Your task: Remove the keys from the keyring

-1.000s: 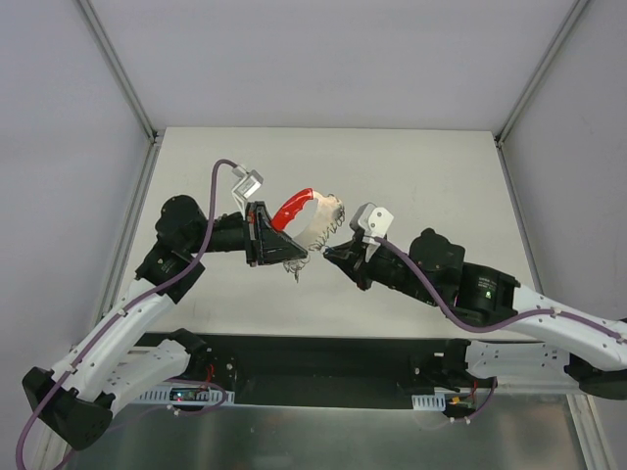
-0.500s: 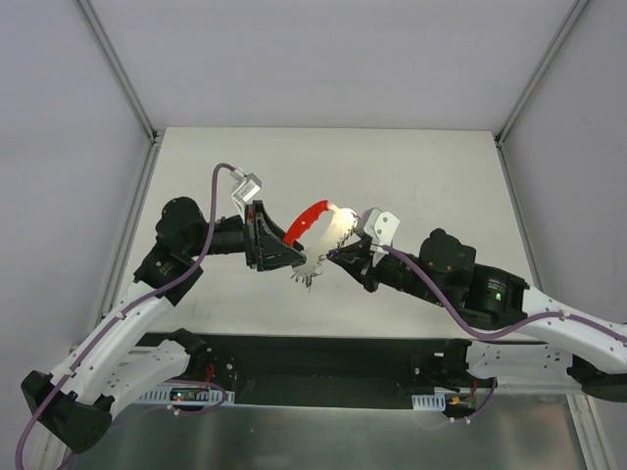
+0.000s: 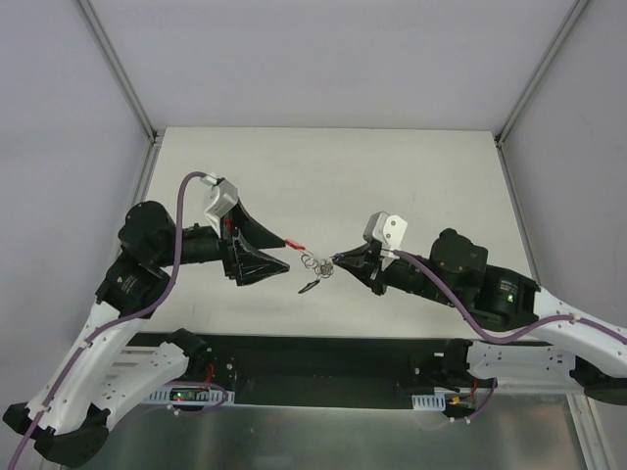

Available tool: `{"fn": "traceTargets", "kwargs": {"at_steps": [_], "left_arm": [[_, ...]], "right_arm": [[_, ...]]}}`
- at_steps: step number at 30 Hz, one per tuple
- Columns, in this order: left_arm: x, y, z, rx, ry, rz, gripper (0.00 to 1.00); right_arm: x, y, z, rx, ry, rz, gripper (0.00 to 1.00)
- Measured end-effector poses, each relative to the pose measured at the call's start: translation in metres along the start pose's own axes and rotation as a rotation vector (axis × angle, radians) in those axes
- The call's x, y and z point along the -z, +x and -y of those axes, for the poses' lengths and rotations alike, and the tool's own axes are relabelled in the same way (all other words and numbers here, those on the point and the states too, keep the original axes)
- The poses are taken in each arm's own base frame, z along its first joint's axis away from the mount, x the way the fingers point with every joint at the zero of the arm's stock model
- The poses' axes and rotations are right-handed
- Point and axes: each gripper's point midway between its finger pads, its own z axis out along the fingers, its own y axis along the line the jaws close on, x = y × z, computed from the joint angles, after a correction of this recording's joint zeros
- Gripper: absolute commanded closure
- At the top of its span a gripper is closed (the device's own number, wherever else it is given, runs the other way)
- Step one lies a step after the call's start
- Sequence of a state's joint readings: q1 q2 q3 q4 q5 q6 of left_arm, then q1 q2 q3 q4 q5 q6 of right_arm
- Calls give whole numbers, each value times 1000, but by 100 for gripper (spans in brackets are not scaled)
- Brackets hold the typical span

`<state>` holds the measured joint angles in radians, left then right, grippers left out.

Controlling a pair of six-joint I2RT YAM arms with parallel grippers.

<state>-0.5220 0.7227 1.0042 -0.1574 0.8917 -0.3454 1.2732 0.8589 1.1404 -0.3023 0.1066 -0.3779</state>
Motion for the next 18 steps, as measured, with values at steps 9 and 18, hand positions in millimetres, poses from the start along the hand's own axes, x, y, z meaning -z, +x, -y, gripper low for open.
{"fn": "traceTargets", "kwargs": {"at_steps": [9,18], "left_arm": [[4,-10,8,-34,-1,-13,38],[9,-24,14,-84,-26,-5,39]], "right_arm": [[-4,4,-4,10,-20,-15,99],[-3,4,-15,68,-102,-12,99]]}}
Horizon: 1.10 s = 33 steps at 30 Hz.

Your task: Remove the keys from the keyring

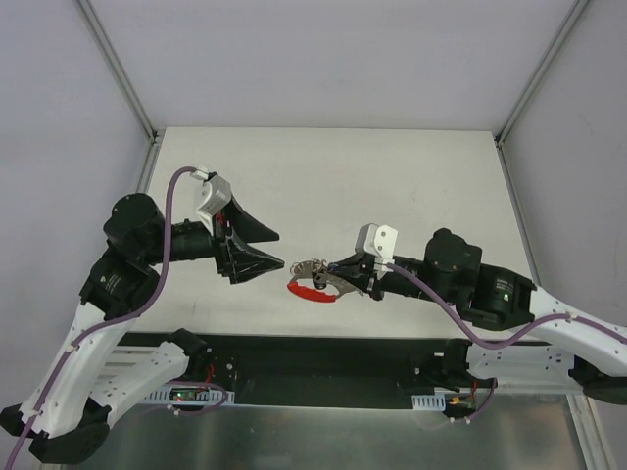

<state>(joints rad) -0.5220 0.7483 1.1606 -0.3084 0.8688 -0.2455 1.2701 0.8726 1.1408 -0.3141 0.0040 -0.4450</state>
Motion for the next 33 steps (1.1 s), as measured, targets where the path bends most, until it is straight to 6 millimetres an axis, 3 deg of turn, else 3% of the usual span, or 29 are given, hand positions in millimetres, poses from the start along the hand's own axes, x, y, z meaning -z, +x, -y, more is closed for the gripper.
{"fn": "traceTargets", "kwargs": {"at_steps": [11,21,33], "left_arm": [[-31,19,-27,118,71,-104,40],[-26,52,-12,165,201,-135,41],[-23,45,6,117,319,-44,45]], "right_arm": [[-19,11,-24,71,-162,-94,99],[-17,14,-23,122,-175,-115,99],[-24,-13,-22,159,-181,-6,99]]}}
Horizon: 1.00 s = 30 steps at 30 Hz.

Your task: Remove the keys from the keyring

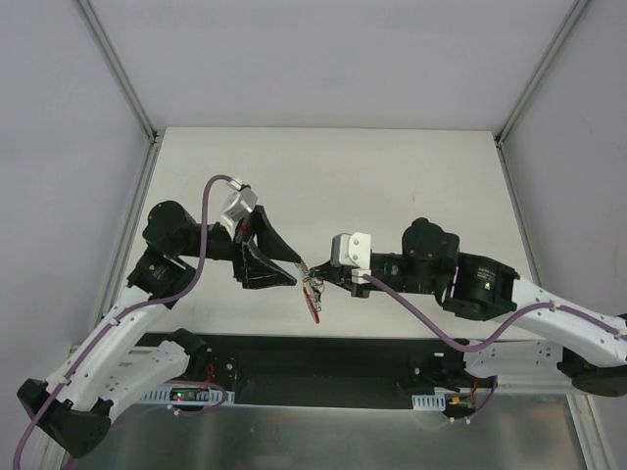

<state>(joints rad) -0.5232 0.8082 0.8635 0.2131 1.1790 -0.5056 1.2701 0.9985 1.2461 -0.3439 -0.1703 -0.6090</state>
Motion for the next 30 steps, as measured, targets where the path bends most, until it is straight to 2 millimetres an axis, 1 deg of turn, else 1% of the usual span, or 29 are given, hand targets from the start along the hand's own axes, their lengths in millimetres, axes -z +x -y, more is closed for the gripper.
{"fn": "traceTargets", "kwargs": {"at_steps": [3,8,12,16,22,26,29,30], "left_arm": [[0,-1,2,-16,7,10,45],[-2,-3,4,-23,20,15,46],[-5,-4,10,-38,41,16,50],[-7,-4,13,-48,54,17,54],[-8,2,11,-33,54,13,62],[-10,1,10,-34,45,20,70],[-9,1,12,-41,45,24,84],[-9,0,12,-44,42,28,95]], "right_arm": [[-3,-2,1,1,2,10,99],[-8,0,1,-1,-3,4,99],[-9,-1,1,-1,-1,6,99],[-10,-7,4,3,9,32,99],[-11,-12,5,3,15,50,99],[-12,-11,5,3,15,53,99],[-14,-10,6,3,17,55,99],[-15,-10,6,3,18,56,99]]}}
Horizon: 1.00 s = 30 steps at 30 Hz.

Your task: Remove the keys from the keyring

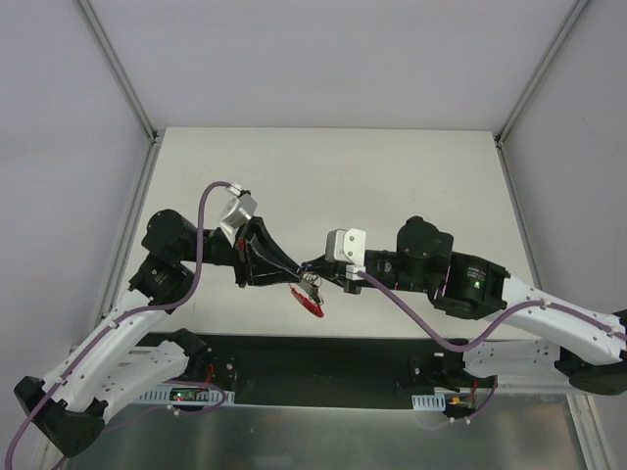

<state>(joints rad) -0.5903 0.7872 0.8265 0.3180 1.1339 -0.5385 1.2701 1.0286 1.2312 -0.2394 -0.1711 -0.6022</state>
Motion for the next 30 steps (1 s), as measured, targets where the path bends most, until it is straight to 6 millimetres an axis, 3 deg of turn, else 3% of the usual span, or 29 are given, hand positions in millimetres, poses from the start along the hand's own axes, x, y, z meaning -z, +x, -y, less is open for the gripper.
{"fn": "traceTargets", "kwargs": {"at_steps": [1,21,30], "left_arm": [[0,-1,0,-2,-6,5,100],[6,-2,-6,-51,-95,63,100],[17,-1,1,-263,-136,117,100]], "right_arm": [[0,1,0,0,3,-1,99],[1,11,11,0,79,-14,99],[3,19,8,-8,77,-27,99]]}}
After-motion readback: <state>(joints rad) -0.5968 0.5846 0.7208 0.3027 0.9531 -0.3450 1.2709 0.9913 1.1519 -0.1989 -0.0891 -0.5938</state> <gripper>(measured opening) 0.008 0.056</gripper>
